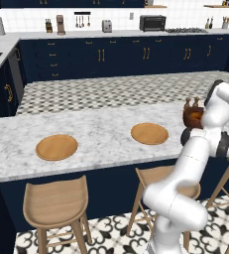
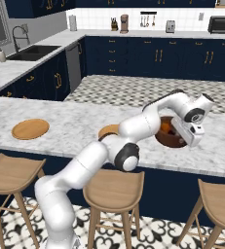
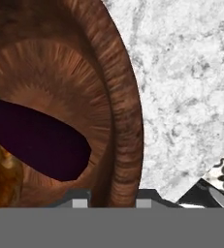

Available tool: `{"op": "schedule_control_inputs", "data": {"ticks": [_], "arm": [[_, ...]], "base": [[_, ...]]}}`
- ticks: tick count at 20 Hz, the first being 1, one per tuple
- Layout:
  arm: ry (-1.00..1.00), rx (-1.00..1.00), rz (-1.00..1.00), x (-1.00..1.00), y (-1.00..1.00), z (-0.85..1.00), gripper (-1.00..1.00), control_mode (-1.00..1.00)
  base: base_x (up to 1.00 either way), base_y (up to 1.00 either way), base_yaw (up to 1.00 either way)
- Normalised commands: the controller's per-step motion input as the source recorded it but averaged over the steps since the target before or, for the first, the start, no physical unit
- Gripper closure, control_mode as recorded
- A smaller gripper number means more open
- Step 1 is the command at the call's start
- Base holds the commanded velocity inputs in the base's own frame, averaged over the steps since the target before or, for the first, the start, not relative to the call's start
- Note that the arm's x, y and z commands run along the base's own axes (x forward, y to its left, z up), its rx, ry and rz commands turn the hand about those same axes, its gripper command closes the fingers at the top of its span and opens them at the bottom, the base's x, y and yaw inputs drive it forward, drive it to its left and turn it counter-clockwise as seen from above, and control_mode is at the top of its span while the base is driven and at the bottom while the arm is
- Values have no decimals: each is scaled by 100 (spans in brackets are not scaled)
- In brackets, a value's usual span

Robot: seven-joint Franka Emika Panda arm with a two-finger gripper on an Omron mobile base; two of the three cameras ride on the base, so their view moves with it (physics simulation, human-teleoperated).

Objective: Pick the chicken drumstick and eggplant from their plates and place them in the bowl. Then put the bowl in the fridge.

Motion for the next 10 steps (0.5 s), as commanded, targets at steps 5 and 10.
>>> {"op": "schedule_control_inputs", "data": {"ticks": [5,10], "arm": [[-2,-12,-19,-74,64,23,100,-100],[-13,-30,-32,-54,97,0,100,-100]], "base": [[0,0,0],[0,0,0]]}}
